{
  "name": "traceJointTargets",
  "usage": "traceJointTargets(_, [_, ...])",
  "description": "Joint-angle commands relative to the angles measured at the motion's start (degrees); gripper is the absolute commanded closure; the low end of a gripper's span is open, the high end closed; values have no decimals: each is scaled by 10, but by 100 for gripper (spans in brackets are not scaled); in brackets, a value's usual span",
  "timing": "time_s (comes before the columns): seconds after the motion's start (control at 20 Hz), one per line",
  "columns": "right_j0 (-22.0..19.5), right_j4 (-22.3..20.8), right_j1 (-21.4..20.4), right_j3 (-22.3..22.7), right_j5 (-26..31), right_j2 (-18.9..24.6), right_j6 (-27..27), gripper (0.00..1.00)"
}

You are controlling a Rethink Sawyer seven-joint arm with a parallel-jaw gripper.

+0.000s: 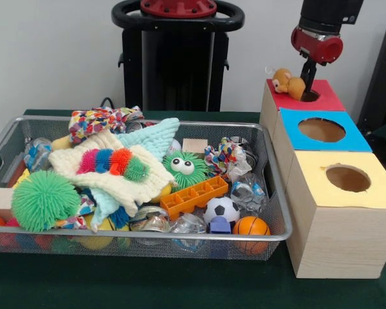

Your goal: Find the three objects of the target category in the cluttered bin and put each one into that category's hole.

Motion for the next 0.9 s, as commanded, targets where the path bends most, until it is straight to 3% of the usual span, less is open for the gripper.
traceJointTargets(0.05, [9,55,63,4,-48,79,151,100])
traceJointTargets(0.4, [25,79,58,-1,-33,71,144,100])
traceJointTargets(0.9, [92,110,65,-67,77,-10,148,100])
